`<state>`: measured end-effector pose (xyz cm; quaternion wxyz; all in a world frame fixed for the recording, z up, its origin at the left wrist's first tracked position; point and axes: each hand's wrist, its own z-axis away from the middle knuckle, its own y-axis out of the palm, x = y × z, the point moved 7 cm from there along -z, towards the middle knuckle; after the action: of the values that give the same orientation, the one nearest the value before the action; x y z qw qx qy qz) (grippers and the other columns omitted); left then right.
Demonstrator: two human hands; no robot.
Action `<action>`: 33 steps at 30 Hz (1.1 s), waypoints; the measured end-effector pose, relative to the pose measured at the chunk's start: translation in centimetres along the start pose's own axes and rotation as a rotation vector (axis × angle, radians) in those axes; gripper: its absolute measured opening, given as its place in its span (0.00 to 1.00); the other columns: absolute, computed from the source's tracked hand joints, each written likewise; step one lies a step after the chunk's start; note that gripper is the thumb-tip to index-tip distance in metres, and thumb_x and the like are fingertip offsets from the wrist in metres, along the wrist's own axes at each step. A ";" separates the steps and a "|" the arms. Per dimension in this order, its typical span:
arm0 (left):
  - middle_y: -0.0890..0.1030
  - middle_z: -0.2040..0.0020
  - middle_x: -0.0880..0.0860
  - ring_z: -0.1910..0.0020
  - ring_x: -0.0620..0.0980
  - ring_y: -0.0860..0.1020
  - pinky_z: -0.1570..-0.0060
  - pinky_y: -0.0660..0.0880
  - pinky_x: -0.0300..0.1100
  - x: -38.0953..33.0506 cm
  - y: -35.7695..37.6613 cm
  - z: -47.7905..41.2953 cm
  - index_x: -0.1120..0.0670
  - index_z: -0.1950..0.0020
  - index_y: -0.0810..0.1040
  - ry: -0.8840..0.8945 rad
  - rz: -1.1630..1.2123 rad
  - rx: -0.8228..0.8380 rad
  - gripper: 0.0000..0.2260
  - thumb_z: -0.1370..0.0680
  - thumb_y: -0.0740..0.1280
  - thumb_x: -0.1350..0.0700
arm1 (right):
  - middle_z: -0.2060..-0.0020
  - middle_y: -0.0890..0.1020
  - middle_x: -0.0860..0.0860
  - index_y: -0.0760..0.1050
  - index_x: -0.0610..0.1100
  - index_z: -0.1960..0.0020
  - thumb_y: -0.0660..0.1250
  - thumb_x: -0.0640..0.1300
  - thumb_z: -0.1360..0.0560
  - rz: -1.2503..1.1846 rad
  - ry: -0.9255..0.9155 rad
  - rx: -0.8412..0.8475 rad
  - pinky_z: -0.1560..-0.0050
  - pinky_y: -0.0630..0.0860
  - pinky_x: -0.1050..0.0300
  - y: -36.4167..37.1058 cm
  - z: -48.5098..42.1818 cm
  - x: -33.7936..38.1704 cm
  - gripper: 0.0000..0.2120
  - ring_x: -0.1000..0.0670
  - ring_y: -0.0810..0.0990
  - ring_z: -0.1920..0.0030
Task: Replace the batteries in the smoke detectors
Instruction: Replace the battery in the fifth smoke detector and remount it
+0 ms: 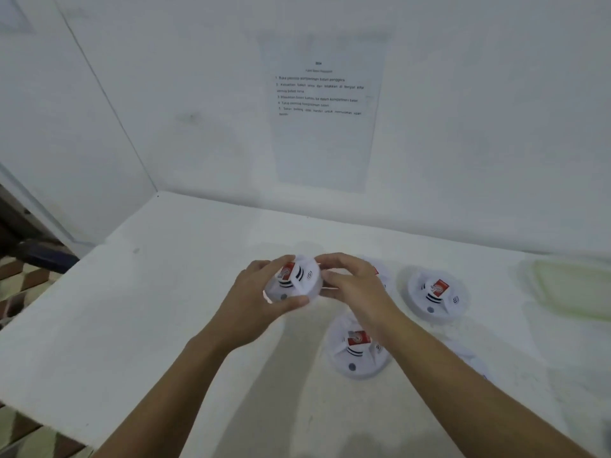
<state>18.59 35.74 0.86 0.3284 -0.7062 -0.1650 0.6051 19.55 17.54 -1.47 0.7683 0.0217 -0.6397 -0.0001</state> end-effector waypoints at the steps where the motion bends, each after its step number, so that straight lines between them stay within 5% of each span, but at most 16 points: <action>1: 0.74 0.41 0.29 0.39 0.35 0.72 0.46 0.72 0.33 -1.2 -0.1 0.1 0.26 0.38 0.67 0.022 0.034 -0.004 0.24 0.26 0.74 0.44 | 0.44 0.84 0.44 0.83 0.41 0.43 0.65 0.34 0.21 -0.052 -0.035 0.008 0.45 0.83 0.51 -0.7 0.8 0.7 0.10 0.44 0.85 0.45; 6: 0.73 0.42 0.24 0.47 0.31 0.76 0.53 0.73 0.29 -6.8 1.1 0.4 0.27 0.39 0.70 0.103 0.211 0.016 0.18 0.24 0.71 0.44 | 0.38 0.82 0.44 0.80 0.44 0.37 0.65 0.43 0.18 -0.188 -0.106 0.017 0.41 0.81 0.48 -4.1 3.8 2.8 0.12 0.42 0.81 0.38; 12: 0.75 0.35 0.35 0.36 0.39 0.75 0.42 0.75 0.35 -13.0 4.2 1.4 0.32 0.29 0.69 0.256 0.265 0.133 0.18 0.19 0.63 0.43 | 0.38 0.82 0.44 0.76 0.47 0.32 0.62 0.56 0.19 -0.264 -0.096 -0.003 0.32 0.75 0.36 -7.8 8.1 3.9 0.19 0.39 0.80 0.36; 18: 0.75 0.33 0.38 0.39 0.41 0.78 0.46 0.82 0.46 -17.2 8.1 2.9 0.28 0.28 0.65 0.307 0.317 0.200 0.17 0.17 0.56 0.43 | 0.45 0.86 0.47 0.78 0.53 0.35 0.62 0.60 0.21 -0.102 -0.189 -0.128 0.48 0.82 0.50 -11.7 11.7 4.8 0.19 0.44 0.86 0.46; 22: 0.77 0.35 0.36 0.43 0.44 0.81 0.54 0.84 0.46 -19.1 10.4 3.4 0.32 0.27 0.66 0.287 0.387 0.209 0.18 0.17 0.56 0.44 | 0.49 0.86 0.45 0.78 0.57 0.37 0.66 0.62 0.24 -0.030 -0.198 -0.210 0.47 0.84 0.45 -14.9 13.4 4.5 0.18 0.44 0.86 0.48; 26: 0.77 0.40 0.28 0.41 0.43 0.81 0.51 0.81 0.39 -21.2 12.8 3.9 0.35 0.26 0.67 0.285 0.394 0.182 0.20 0.18 0.56 0.44 | 0.50 0.85 0.46 0.78 0.57 0.41 0.70 0.62 0.26 -0.002 -0.184 -0.279 0.50 0.85 0.47 -18.5 15.0 4.3 0.17 0.48 0.86 0.52; 30: 0.81 0.36 0.42 0.43 0.49 0.83 0.50 0.82 0.42 -22.8 15.4 4.4 0.39 0.23 0.64 0.243 0.441 0.241 0.21 0.17 0.56 0.48 | 0.56 0.85 0.47 0.78 0.54 0.44 0.71 0.58 0.25 0.070 -0.165 -0.322 0.62 0.84 0.51 -21.9 16.6 4.9 0.12 0.47 0.85 0.60; 33: 0.79 0.35 0.39 0.41 0.50 0.82 0.44 0.81 0.46 -23.9 17.5 5.2 0.36 0.23 0.58 0.191 0.507 0.370 0.26 0.16 0.63 0.54 | 0.59 0.85 0.46 0.77 0.53 0.46 0.73 0.57 0.26 0.123 -0.176 -0.353 0.72 0.77 0.54 -24.2 17.7 5.5 0.12 0.49 0.81 0.68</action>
<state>5.58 9.30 6.85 0.3038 -0.7069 0.1603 0.6183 3.76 -7.39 6.29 0.7001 -0.1522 -0.6944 -0.0672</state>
